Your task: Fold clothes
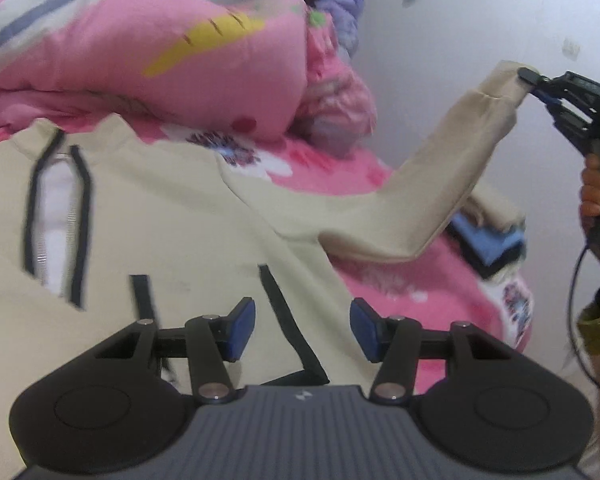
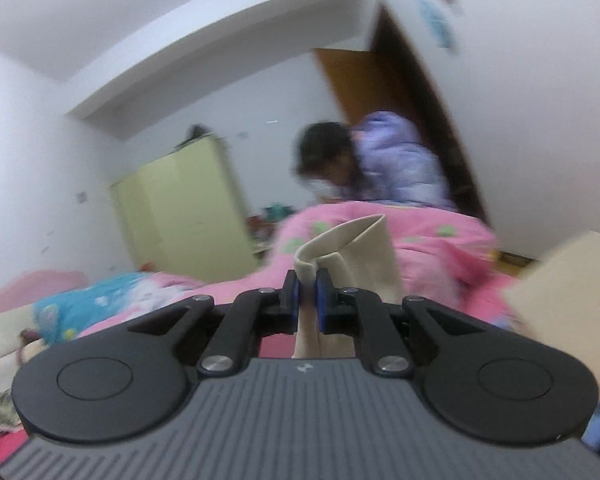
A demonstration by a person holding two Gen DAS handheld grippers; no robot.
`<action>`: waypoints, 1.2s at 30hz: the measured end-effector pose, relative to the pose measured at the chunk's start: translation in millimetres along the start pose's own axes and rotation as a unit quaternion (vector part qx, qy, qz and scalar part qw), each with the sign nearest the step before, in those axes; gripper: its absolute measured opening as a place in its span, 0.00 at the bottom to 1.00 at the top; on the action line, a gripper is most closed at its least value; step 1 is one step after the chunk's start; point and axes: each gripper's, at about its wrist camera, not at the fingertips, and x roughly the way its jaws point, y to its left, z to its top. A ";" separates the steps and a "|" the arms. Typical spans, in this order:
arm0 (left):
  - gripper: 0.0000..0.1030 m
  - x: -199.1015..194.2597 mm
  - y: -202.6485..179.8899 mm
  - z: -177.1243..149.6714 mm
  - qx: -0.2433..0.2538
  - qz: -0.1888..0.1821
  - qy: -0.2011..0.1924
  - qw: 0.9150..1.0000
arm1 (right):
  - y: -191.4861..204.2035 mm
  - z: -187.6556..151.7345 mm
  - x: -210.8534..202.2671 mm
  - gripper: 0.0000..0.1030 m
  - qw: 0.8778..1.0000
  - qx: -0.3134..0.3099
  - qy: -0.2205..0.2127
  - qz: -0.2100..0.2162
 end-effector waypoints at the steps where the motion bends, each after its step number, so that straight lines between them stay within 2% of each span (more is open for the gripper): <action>1: 0.52 -10.4 6.2 0.8 -0.012 -0.003 -0.008 1.000 | 15.6 2.7 6.4 0.07 1.000 -0.008 0.003 0.017; 6: 0.52 -66.1 44.1 0.9 -0.068 0.007 -0.053 0.996 | 94.8 2.5 35.8 0.07 0.993 -0.042 0.030 0.107; 11: 0.52 -119.7 86.5 -14.9 -0.119 0.047 -0.093 0.987 | 169.4 -24.4 53.2 0.07 0.975 -0.058 0.081 0.199; 17: 0.52 -178.8 138.7 -48.3 -0.191 0.106 -0.134 0.967 | 252.2 -91.1 62.7 0.07 0.937 -0.054 0.177 0.296; 21: 0.52 -208.3 173.0 -71.9 -0.241 0.128 -0.152 0.950 | 301.9 -153.7 61.2 0.07 0.901 -0.069 0.258 0.341; 23: 0.52 -221.9 188.3 -85.4 -0.264 0.136 -0.158 0.942 | 318.2 -194.0 62.1 0.07 0.880 -0.081 0.312 0.348; 28: 0.52 -245.6 213.5 -112.3 -0.292 0.148 -0.173 0.929 | 339.2 -281.4 44.7 0.07 0.843 -0.140 0.408 0.323; 30: 0.52 -250.1 219.2 -116.9 -0.298 0.151 -0.177 0.926 | 345.5 -303.0 33.0 0.07 0.837 -0.179 0.414 0.309; 32: 0.52 -249.3 222.4 -117.7 -0.299 0.153 -0.176 0.925 | 352.6 -317.5 18.3 0.10 0.836 -0.224 0.400 0.301; 36: 0.53 -244.3 224.2 -113.2 -0.293 0.152 -0.167 0.929 | 360.5 -319.2 5.8 0.12 0.838 -0.266 0.377 0.291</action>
